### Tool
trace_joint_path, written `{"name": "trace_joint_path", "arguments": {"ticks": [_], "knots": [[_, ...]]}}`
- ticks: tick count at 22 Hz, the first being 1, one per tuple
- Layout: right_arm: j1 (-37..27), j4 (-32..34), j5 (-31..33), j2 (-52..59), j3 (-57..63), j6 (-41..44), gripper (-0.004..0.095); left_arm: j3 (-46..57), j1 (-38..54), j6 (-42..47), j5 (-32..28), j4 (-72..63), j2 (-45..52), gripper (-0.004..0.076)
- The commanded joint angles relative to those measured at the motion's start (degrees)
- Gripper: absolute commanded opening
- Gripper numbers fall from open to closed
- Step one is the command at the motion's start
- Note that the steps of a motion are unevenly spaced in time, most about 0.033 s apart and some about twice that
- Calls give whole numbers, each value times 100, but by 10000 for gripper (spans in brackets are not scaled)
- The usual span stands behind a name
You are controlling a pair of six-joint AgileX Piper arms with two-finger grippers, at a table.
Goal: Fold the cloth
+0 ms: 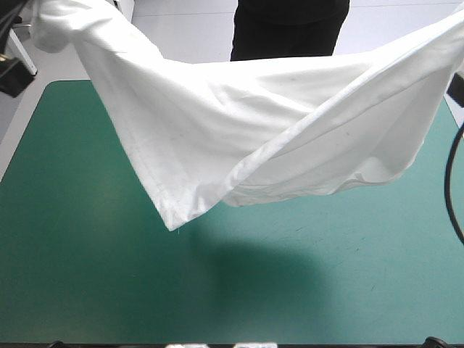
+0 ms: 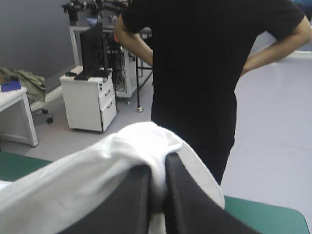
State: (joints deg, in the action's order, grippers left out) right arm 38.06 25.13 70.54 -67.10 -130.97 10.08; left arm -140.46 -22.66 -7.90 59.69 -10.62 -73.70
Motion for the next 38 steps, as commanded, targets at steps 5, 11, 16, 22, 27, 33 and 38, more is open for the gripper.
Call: {"name": "trace_joint_path", "arguments": {"ticks": [5, 11, 16, 22, 27, 33, 38], "knots": [[-37, -42, -106, -156, -386, -111, -17, -381, -12, 14, -118, -63, 50, -9], [-37, 54, 98, -146, 1214, 491, -18, 948, -12, 144, 1410, 324, -233, -9], [-37, 604, 70, -39, 3168, 1065, -17, 2654, -12, 131, 1321, 649, -219, -9], [-632, 824, -1085, -314, 4581, 1578, -17, 4152, -12, 118, -192, 1062, -571, -9], [-2056, -614, -1890, -1336, 4592, 950, -17, 4193, -1, 118, -937, 1387, -1746, -9], [-2881, -994, -2312, -2433, 4496, 763, -18, 4181, -1, 520, -1449, 1842, -2815, -9], [-3247, -1316, -2712, -3153, 4372, 718, 2, 4181, -1, 683, -2015, 2266, -3436, 6]]}}
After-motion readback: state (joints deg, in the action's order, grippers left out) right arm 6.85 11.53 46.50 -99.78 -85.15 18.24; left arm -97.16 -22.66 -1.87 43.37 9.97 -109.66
